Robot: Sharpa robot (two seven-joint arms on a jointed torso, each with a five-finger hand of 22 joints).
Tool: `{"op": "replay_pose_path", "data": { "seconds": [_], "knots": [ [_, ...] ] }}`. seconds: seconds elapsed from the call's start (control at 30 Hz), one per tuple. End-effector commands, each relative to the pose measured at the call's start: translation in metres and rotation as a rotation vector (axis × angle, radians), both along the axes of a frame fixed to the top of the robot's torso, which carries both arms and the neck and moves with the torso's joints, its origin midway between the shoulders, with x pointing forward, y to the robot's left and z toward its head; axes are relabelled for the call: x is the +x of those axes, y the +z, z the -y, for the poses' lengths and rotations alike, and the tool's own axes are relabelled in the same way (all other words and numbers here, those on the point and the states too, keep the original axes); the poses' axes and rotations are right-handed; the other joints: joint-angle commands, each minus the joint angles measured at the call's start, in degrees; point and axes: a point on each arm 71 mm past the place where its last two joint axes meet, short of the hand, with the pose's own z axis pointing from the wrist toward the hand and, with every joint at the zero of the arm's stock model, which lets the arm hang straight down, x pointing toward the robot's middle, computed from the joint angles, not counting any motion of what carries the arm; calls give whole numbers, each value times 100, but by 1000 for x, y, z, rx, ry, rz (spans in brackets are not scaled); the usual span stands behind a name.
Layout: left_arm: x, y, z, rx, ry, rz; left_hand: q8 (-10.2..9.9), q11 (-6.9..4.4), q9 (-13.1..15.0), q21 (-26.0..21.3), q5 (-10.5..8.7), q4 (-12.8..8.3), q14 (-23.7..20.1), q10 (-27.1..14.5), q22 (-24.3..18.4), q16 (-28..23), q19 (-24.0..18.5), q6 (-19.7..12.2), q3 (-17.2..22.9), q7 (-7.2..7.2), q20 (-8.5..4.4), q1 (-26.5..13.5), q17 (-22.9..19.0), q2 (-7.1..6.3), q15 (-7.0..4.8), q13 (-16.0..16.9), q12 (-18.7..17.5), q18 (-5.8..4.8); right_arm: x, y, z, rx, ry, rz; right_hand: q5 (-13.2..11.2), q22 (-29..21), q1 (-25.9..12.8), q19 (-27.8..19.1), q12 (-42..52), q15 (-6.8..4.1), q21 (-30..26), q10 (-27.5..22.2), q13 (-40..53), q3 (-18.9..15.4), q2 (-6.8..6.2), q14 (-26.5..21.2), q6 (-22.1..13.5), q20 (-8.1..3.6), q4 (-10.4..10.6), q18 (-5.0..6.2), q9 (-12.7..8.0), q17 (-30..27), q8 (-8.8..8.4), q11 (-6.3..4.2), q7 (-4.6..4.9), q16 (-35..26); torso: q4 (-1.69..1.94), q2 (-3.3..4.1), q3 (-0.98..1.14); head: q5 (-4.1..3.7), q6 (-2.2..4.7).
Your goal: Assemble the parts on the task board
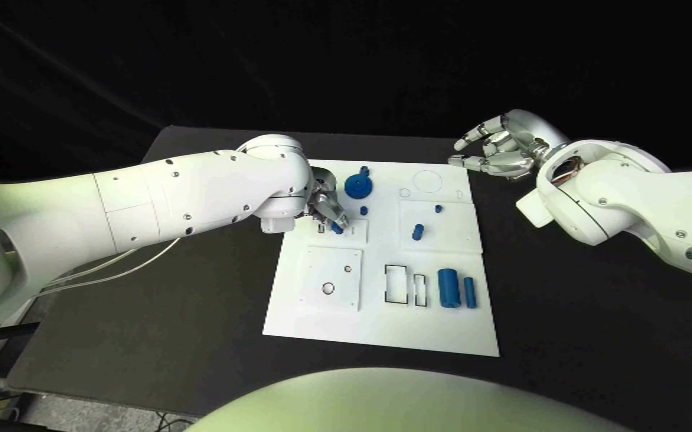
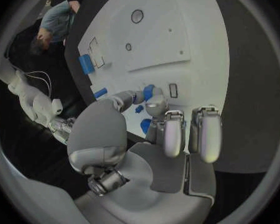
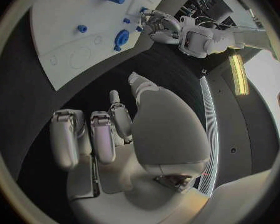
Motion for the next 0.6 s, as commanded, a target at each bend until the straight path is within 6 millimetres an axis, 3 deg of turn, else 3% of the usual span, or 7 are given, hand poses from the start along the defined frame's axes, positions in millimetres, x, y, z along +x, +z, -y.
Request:
{"op": "replay_pose_path", "data": {
  "seconds": [0.03,0.6],
  "knots": [
    [-1,-1,1,18,-19,-9,26,-8,2,5,18,-913,606,48,1202,21,322,27,876,-13,-38,12,1510,82,-32,1,-1,-114,0,0,-1,-7,11,7,20,1260,-46,287,-28,-36,-30,-10,-5,20,-2,605,19,-49,6,55,8,1464,20,-15,-4,6,-6,-6,2,8,-7],
    [-3,-2,2,32,-36,-14,64,-7,25,14,-1,-919,606,67,1214,21,332,36,868,-16,-48,-26,1510,88,-42,-6,-1,-118,0,0,-1,-7,11,7,20,1260,-46,287,-28,-36,-30,-10,-5,20,-2,605,19,-49,6,55,8,1464,20,-15,-4,6,-8,-3,5,9,-15]
  ]
}}
